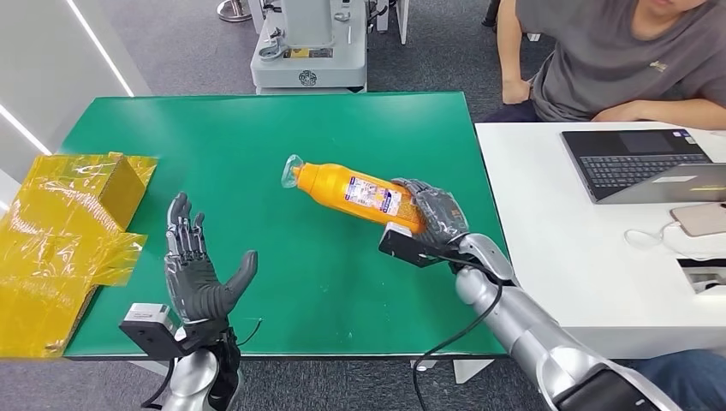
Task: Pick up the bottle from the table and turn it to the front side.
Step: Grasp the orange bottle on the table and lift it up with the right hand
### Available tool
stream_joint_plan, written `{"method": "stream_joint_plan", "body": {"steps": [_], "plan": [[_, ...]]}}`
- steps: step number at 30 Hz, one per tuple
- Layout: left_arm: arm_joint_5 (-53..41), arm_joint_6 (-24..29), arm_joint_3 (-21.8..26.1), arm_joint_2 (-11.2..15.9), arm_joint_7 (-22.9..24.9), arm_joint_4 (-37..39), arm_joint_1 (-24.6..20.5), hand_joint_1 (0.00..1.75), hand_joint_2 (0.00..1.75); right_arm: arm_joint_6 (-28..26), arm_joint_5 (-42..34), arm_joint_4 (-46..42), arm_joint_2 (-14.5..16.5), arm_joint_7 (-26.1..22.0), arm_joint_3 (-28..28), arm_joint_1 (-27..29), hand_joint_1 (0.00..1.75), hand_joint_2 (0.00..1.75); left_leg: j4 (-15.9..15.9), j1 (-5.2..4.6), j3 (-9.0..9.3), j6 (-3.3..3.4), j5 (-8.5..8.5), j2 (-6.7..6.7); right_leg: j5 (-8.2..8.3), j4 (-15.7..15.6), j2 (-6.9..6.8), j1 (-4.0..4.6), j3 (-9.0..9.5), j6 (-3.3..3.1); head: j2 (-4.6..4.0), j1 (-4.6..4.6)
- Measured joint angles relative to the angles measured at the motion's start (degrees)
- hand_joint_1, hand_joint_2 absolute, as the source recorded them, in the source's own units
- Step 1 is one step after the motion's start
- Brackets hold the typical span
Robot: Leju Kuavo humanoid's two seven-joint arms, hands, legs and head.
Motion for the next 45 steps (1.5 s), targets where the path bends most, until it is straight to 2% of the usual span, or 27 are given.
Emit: {"method": "stream_joint_plan", "body": {"steps": [6, 10, 14, 21, 33, 45], "plan": [[2.57, -1.63, 0.02, 0.23, 0.7, -0.02, -1.16, 0.0, 1.75, -6.56, -0.22, -8.48, 0.03, -1.76, -4.02, 5.58, 1.75, 1.75, 0.0, 0.0, 0.01, 0.0, 0.0, 0.02, 0.0, 0.0, 0.01, 0.0, 0.0, 0.0, 0.0, -0.02], [4.83, -3.72, 0.02, 0.28, 1.48, 0.03, -2.62, 0.0, 1.75, -10.79, -2.97, -13.45, 0.31, -5.35, -6.21, 9.22, 1.75, 1.75, 0.01, 0.0, 0.01, 0.0, 0.01, -0.03, 0.01, 0.0, -0.05, 0.0, 0.0, 0.0, 0.0, -0.01], [6.81, -5.91, 0.02, 0.31, 2.61, 0.38, -4.47, 0.0, 1.75, -12.18, -3.92, -17.82, 0.68, -6.69, -7.35, 12.43, 1.75, 1.75, 0.0, 0.0, 0.01, -0.01, 0.01, 0.0, 0.01, 0.01, 0.0, 0.0, -0.01, -0.01, 0.0, -0.01], [6.01, -9.72, -1.35, 0.63, 4.93, 2.01, -6.83, 0.0, 1.75, -7.85, -3.29, -20.44, 1.16, -7.27, -7.3, 14.44, 1.75, 1.75, -0.01, 0.0, 0.01, -0.01, 0.01, 0.01, 0.01, 0.01, 0.01, 0.0, -0.01, -0.01, 0.0, -0.01], [5.09, -11.41, -4.01, 0.73, 5.47, 4.68, -8.62, 0.0, 1.75, 2.17, -3.39, -21.06, 2.57, -9.13, -6.37, 15.99, 1.75, 1.75, 0.0, 0.0, 0.01, -0.01, 0.01, 0.01, 0.01, 0.0, 0.01, 0.0, -0.02, -0.01, 0.0, -0.01], [5.16, -12.28, -4.26, -0.21, 5.6, 6.5, -10.03, 0.0, 1.75, 3.94, -4.28, -21.57, 3.26, -9.58, -6.18, 16.28, 1.75, 1.75, 0.0, 0.0, 0.01, -0.01, 0.01, 0.01, 0.01, 0.01, 0.01, 0.0, -0.02, -0.01, 0.0, -0.01]]}}
